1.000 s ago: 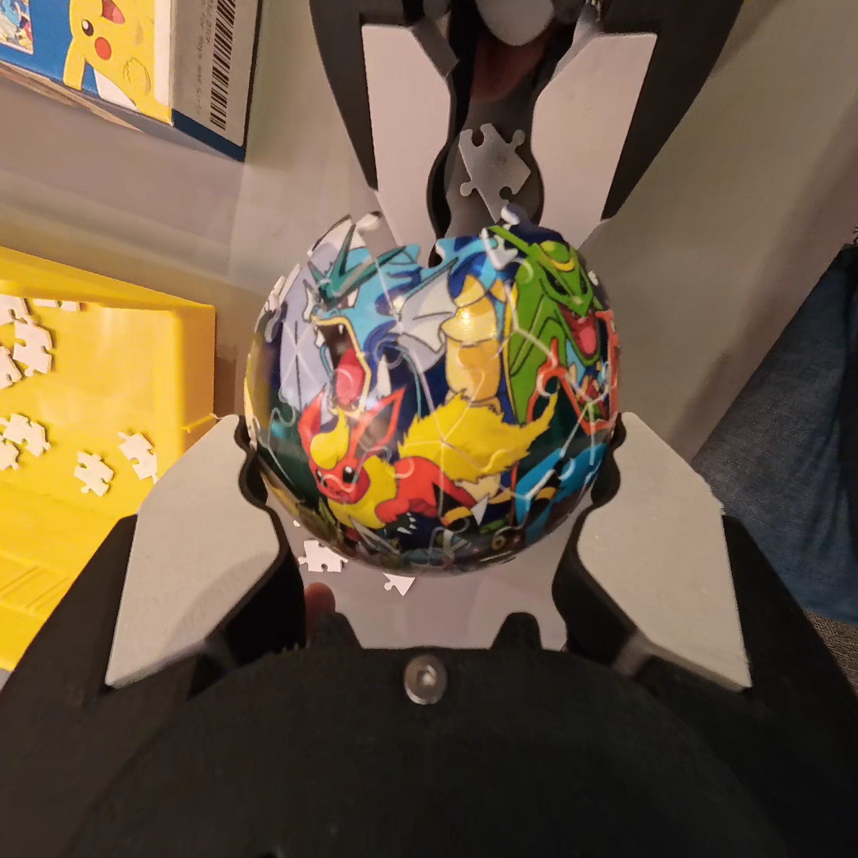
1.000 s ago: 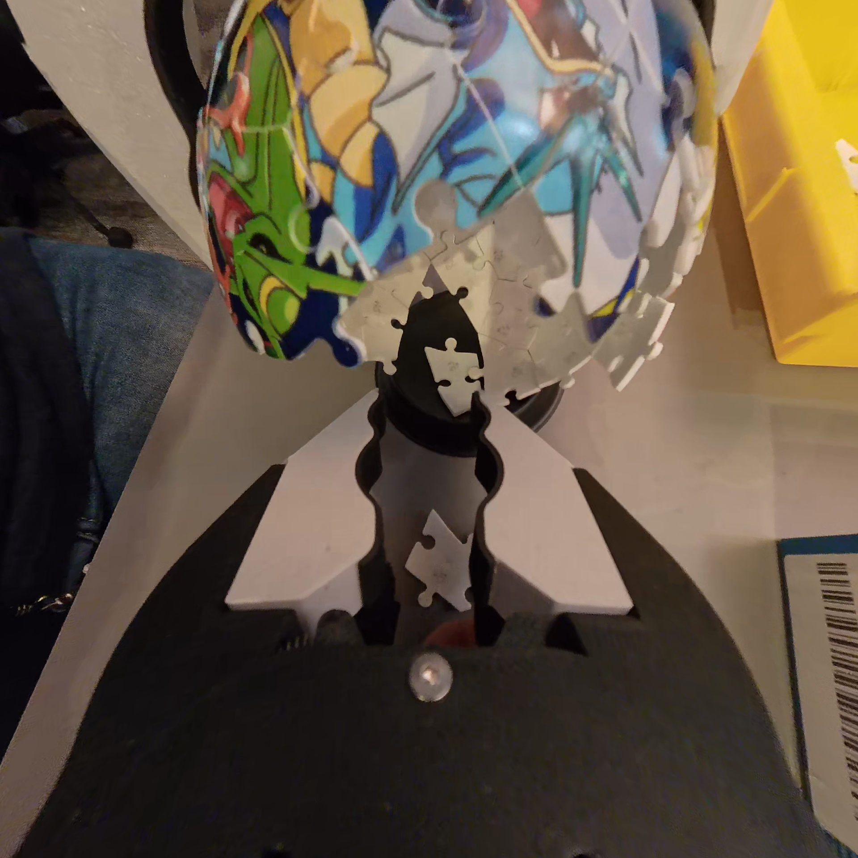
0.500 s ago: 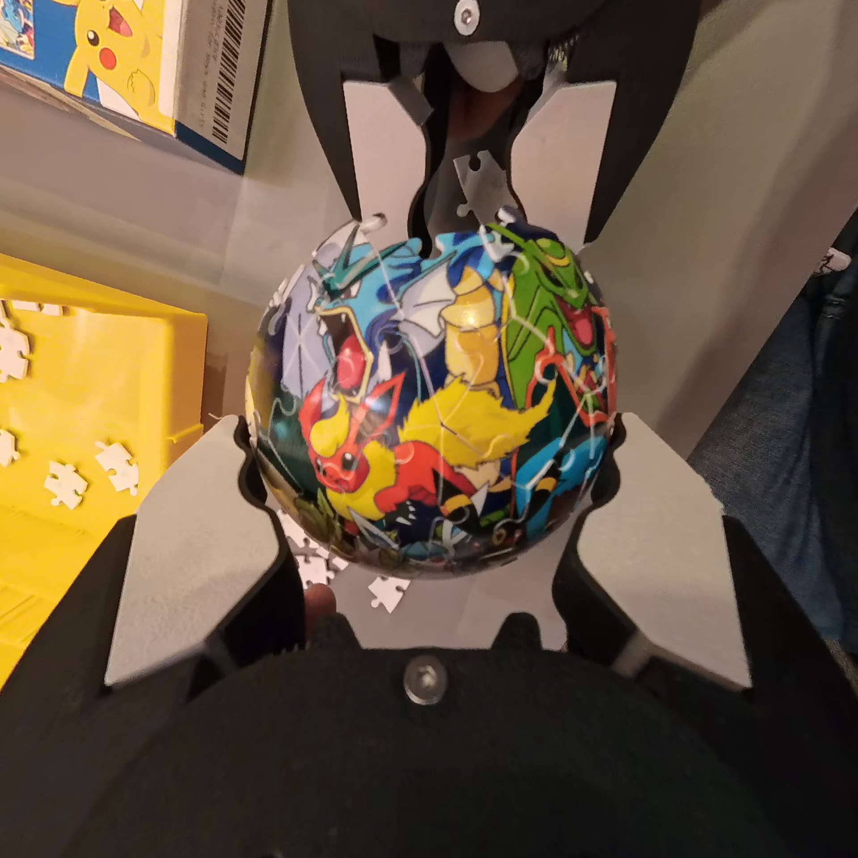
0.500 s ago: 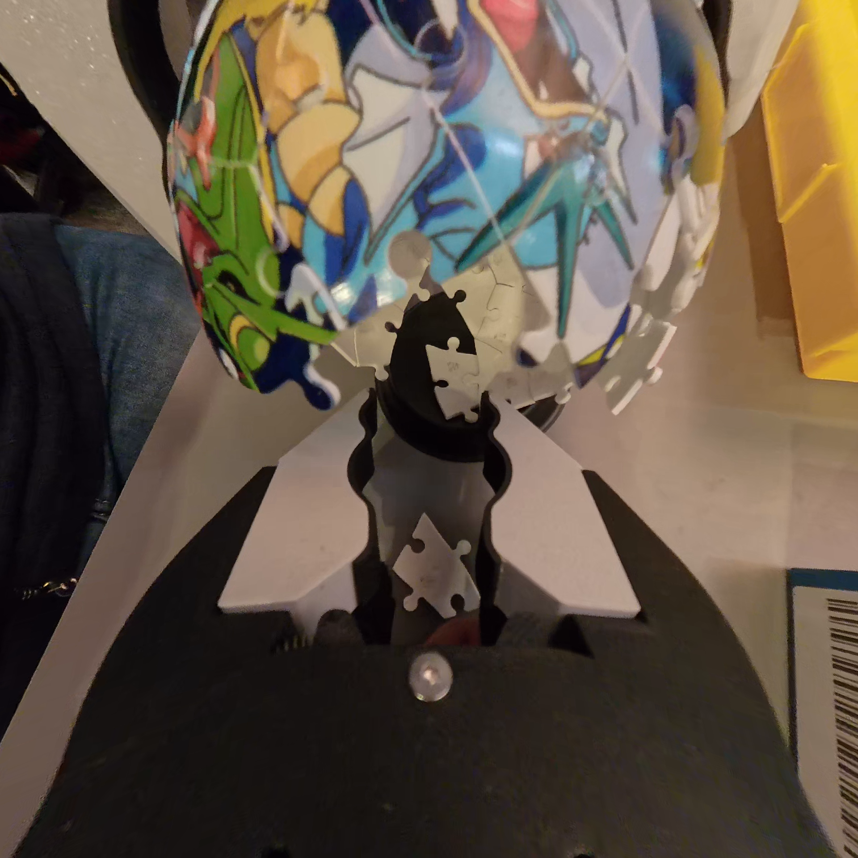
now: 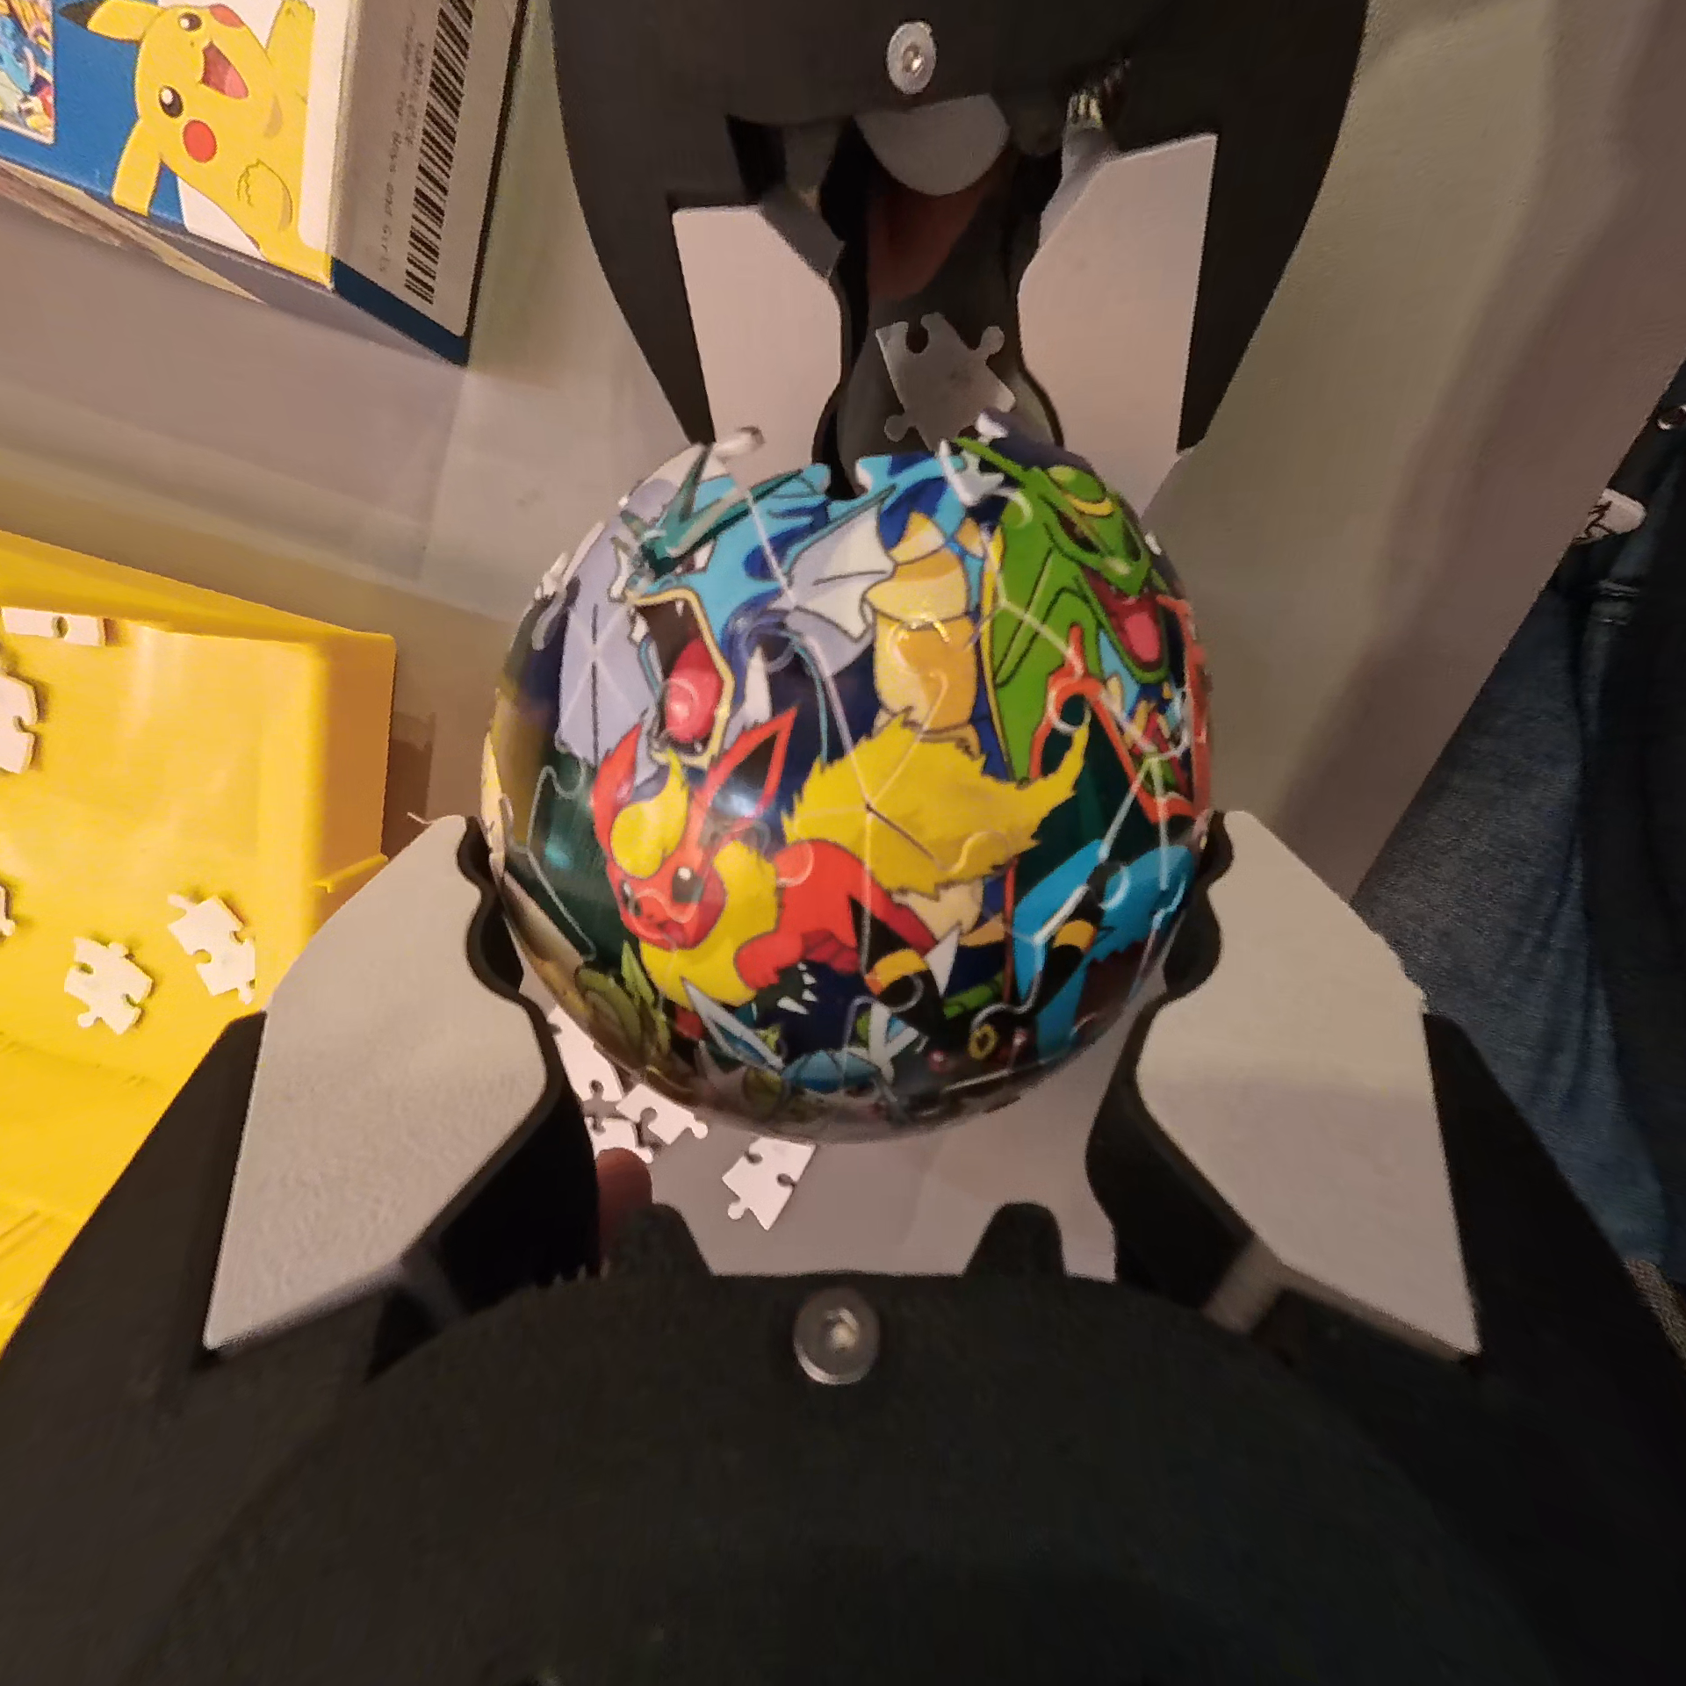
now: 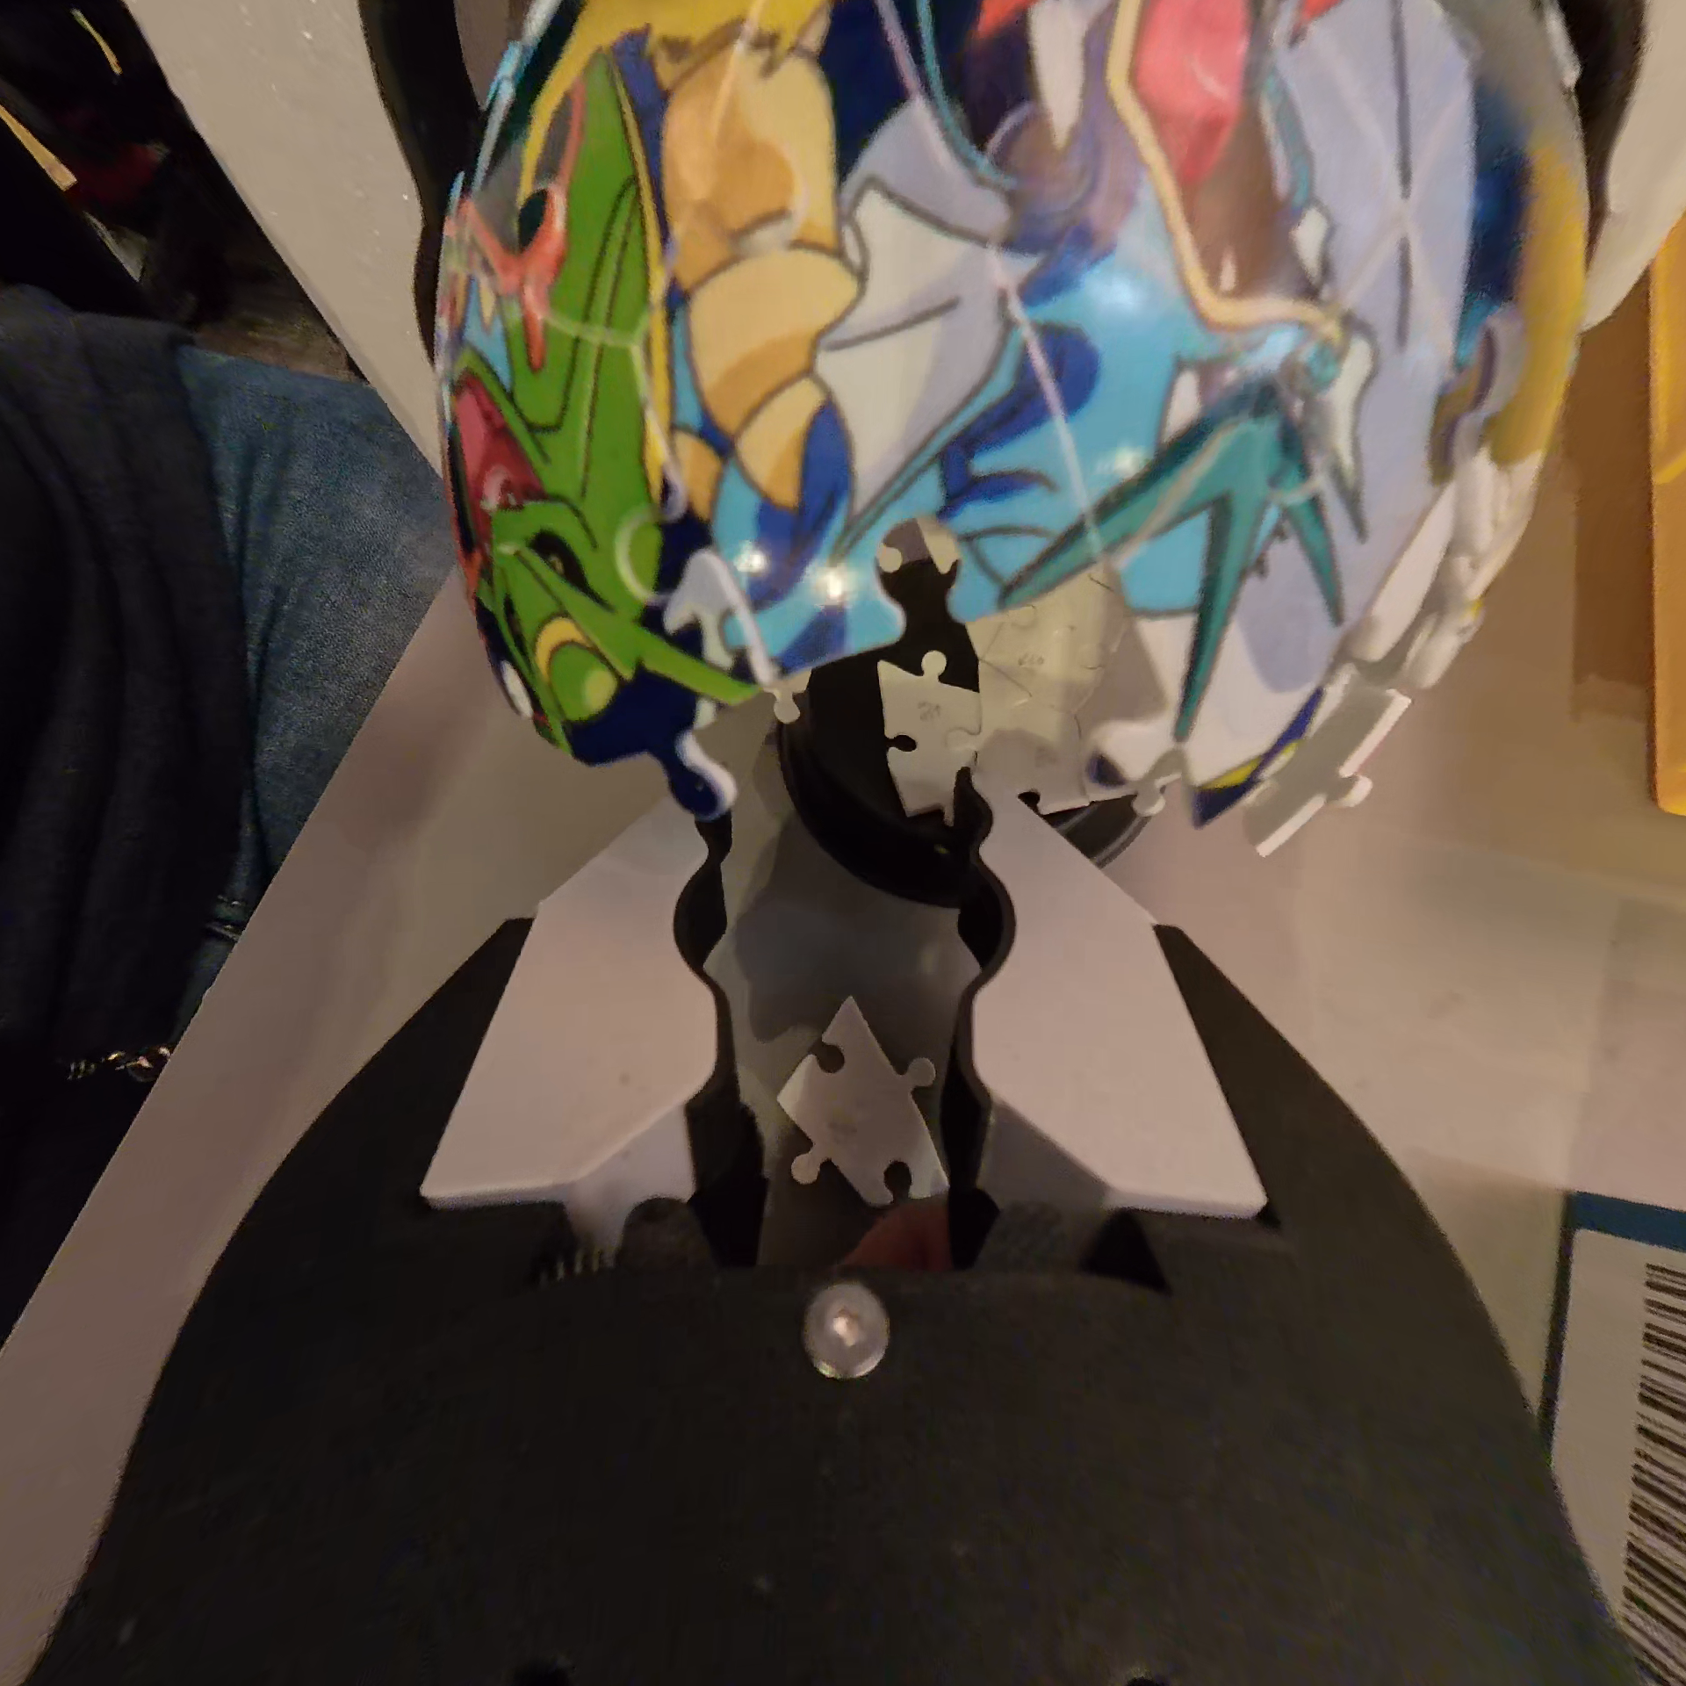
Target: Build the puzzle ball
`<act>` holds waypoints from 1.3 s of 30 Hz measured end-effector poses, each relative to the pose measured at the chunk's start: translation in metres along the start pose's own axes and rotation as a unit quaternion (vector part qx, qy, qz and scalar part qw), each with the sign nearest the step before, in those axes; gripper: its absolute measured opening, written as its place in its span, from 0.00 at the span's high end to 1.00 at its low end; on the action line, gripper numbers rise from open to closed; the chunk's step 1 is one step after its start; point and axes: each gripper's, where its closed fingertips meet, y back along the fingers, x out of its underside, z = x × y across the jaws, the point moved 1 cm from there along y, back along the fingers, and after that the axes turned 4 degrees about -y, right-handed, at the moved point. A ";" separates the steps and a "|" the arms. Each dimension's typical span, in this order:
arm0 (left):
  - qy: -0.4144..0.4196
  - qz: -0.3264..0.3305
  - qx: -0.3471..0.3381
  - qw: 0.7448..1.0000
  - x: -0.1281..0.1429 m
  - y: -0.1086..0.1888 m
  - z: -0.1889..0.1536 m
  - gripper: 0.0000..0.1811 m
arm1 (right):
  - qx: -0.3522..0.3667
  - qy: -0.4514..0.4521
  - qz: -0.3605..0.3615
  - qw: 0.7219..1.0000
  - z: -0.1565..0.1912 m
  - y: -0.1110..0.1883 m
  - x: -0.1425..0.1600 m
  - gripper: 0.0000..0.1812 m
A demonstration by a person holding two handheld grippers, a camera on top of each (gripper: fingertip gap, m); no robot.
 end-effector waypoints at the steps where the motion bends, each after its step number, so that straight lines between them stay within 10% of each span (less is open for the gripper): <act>1: 0.000 -0.001 0.000 1.000 0.000 0.000 0.000 0.24 | -0.001 0.002 0.002 1.000 0.000 0.000 0.000 0.74; 39: -0.034 -0.057 0.023 0.998 0.004 0.000 -0.001 0.24 | 0.027 0.205 0.041 0.978 -0.006 -0.005 0.007 0.83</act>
